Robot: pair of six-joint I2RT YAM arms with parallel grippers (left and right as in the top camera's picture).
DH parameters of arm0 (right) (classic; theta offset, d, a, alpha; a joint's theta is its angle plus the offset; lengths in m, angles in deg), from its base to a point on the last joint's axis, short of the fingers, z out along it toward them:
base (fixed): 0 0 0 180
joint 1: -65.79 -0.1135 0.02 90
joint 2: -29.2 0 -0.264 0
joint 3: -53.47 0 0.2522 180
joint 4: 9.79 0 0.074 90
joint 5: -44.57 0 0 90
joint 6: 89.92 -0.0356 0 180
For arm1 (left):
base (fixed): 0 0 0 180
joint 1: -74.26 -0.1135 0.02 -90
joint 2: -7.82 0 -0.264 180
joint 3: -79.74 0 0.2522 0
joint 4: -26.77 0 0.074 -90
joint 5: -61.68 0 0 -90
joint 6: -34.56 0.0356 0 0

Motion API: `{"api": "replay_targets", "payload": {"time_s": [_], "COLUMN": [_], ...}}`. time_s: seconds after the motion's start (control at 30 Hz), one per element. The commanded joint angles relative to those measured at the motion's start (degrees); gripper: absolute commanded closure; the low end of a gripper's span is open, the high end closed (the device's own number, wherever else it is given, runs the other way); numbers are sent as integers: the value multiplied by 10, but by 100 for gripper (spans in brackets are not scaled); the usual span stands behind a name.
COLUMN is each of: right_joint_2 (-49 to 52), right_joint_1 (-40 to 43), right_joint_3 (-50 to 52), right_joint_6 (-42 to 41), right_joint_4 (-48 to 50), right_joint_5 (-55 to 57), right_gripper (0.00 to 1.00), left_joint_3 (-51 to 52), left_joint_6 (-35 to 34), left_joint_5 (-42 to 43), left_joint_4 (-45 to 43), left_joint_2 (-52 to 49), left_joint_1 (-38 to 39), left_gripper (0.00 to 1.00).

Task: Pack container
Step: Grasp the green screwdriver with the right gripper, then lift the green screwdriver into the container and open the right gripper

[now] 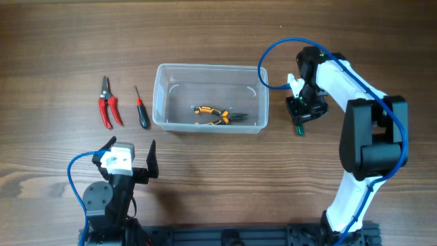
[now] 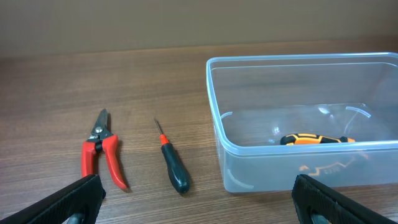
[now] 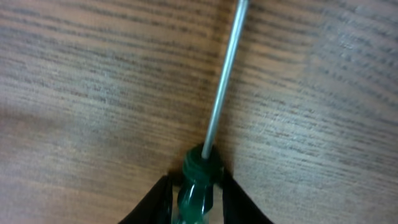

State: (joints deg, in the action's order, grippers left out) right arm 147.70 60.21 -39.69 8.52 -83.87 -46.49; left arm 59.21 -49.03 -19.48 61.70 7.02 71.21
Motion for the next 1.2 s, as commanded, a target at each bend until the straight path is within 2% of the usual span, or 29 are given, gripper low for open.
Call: {"api": "replay_targets", "payload": {"time_s": [0.0, 0.1, 0.2, 0.47, 0.73, 0.83, 0.93, 1.07, 1.17], "right_joint_2": [0, 0, 0, -15, -97, -127, -162, -180, -176], "right_joint_1": [-3, -3, -3, -3, -3, -12, -43, -117, -175], "right_joint_3": [11, 11, 11, -14, -247, -349, -370, -370, -366], "right_joint_6": [6, 5, 3, 21, 22, 50, 129, 198, 203], "right_joint_4": [15, 19, 20, -8, -78, -110, -111, -132, -143], "right_joint_5": [-4, -4, -4, -21, -14, -59, -113, -117, -117], "right_gripper": [73, 75, 96, 96, 96, 96, 96, 96, 96], "left_joint_3": [3, 3, 3, 3, 3, 3, 3, 3, 3], "left_joint_6": [9, 9, 9, 9, 9, 9, 9, 9, 9], "left_joint_5": [7, 7, 7, 7, 7, 7, 7, 7, 7], "left_joint_4": [-1, -1, -1, -1, -1, -1, -1, -1, -1], "left_joint_2": [4, 4, 4, 4, 4, 4, 4, 4, 4], "left_joint_1": [3, 3, 3, 3, 3, 3, 3, 3, 3], "left_gripper": [0, 0, 0, 0, 0, 0, 0, 0, 0]}}
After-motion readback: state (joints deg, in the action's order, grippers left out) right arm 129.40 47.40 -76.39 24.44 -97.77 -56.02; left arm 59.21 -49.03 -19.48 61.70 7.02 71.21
